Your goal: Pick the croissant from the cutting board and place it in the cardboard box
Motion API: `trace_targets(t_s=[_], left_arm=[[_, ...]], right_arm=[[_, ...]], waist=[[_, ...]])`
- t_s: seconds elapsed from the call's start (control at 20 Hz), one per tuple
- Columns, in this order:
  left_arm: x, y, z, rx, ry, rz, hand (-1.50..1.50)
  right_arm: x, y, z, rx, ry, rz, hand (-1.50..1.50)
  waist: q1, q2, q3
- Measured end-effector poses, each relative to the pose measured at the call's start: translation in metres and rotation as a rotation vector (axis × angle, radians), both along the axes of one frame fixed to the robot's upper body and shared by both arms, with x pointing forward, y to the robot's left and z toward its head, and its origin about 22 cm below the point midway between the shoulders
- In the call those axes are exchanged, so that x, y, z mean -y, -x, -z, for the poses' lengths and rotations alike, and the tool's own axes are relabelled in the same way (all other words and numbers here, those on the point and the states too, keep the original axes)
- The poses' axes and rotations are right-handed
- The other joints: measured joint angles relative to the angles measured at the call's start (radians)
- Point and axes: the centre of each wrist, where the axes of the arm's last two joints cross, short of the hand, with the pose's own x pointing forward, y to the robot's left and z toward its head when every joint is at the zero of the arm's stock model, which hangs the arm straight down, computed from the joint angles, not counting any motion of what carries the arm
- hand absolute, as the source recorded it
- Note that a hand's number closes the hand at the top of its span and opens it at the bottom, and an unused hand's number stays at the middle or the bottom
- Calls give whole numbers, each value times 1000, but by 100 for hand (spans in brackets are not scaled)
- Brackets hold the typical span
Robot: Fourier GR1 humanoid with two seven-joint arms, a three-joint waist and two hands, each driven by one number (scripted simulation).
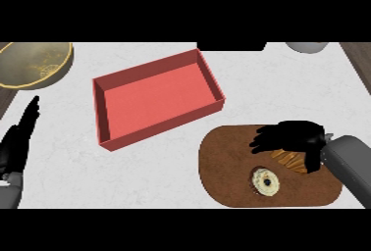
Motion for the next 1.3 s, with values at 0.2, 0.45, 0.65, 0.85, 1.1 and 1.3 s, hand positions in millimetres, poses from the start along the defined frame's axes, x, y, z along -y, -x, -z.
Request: trace_targets(t_s=[0.2, 0.45, 0.65, 0.85, 1.1, 1.3], left_arm=[[1, 4, 0, 5, 0, -2, 0], [10, 1, -1, 8, -2, 2, 0], [5, 8, 3, -8, -3, -23, 0], [-6, 14, 6, -21, -8, -77, 0], [-13, 20, 7, -36, -11, -103, 0], [-14, 22, 9, -42, -11, -102, 0]], right_arm=[[-8, -2, 7, 65, -80, 9, 150], [-16, -9, 9, 132, -144, 19, 150], [-15, -5, 19, 192, -144, 325, 150], [0, 0, 28, 237, -127, 741, 150], [-17, 2, 27, 370, -105, 1085, 150], [-55, 0, 7, 527, -156, 1232, 150]], waist=[[2, -4, -4], [1, -4, -7], [-30, -17, -13], [-84, -38, -19], [-107, -50, -20], [-101, -47, -14]])
